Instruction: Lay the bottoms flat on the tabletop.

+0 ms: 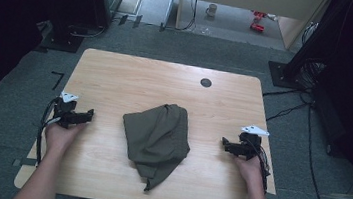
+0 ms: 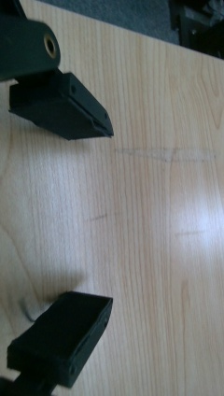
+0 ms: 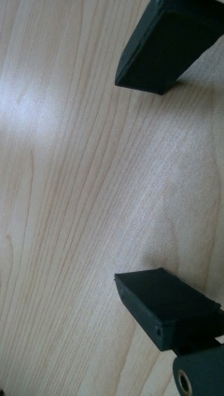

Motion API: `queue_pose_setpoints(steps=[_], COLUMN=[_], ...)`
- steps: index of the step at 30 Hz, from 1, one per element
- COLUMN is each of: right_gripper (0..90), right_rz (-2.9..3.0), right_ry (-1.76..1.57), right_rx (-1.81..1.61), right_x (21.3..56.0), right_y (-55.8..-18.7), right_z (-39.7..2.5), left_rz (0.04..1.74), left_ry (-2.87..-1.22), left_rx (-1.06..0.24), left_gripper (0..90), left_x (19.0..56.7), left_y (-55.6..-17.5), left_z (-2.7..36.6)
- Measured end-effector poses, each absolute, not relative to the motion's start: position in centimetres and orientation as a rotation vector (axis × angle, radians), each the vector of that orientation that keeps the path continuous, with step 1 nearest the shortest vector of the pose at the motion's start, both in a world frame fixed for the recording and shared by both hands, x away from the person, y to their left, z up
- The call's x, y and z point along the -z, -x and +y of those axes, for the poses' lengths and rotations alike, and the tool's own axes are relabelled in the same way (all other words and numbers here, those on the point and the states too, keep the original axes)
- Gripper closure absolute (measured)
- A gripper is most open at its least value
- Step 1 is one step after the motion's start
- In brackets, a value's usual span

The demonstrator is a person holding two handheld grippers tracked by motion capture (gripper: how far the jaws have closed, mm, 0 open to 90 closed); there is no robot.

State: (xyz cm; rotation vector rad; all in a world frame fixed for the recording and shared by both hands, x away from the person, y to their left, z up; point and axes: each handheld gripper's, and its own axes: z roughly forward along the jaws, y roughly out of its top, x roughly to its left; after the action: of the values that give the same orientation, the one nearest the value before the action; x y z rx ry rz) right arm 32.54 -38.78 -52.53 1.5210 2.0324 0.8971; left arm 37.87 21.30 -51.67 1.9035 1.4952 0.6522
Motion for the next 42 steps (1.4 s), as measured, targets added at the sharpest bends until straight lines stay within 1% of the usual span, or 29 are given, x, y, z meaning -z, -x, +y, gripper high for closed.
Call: queue_pose_setpoints(steps=[2,4,5,9,12,13,14,20,29,35,42], right_gripper=[5.9,6.1,6.6,7.1,7.5,9.6,14.9,18.3,20.8,22.1,23.2], right_rz=[2.033,2.041,2.048,2.053,2.058,2.06,2.058,2.063,2.085,2.121,2.167], right_ry=[-1.52,-1.512,-1.507,-1.499,-1.495,-1.49,-1.494,-1.505,-1.457,-1.425,-1.373], right_rx=[-0.896,-0.9,-0.905,-0.908,-0.911,-0.91,-0.918,-0.939,-0.979,-0.981,-0.988], right_x=[52.5,52.5,52.5,52.5,52.5,52.5,52.4,52.1,51.7,51.8,51.8], right_y=[-32.5,-32.5,-32.4,-32.5,-32.4,-32.4,-32.4,-32.3,-32.1,-32.1,-32.0], right_z=[-38.7,-38.5,-38.4,-38.2,-37.9,-37.9,-37.8,-37.6,-36.7,-35.9,-34.9], left_rz=[1.458,1.419,1.411,1.379,1.354,1.345,1.333,1.263,1.183,1.132,1.078], left_ry=[-1.919,-1.938,-1.945,-1.972,-1.984,-1.987,-1.986,-2.008,-2.011,-2.041,-2.058], left_rx=[-0.639,-0.625,-0.623,-0.605,-0.589,-0.586,-0.58,-0.56,-0.517,-0.514,-0.462], left_gripper=[18.2,27.9,31.0,33.0,33.0,33.0,33.0,33.7,35.6,36.0,36.1], left_x=[51.6,51.5,51.4,51.3,51.0,50.9,50.8,49.9,48.8,48.1,47.6], left_y=[-37.7,-37.6,-37.5,-37.5,-37.5,-37.4,-37.4,-37.2,-36.6,-36.0,-35.5], left_z=[21.2,20.9,20.9,20.5,20.3,20.2,20.1,19.3,18.2,17.1,15.9])
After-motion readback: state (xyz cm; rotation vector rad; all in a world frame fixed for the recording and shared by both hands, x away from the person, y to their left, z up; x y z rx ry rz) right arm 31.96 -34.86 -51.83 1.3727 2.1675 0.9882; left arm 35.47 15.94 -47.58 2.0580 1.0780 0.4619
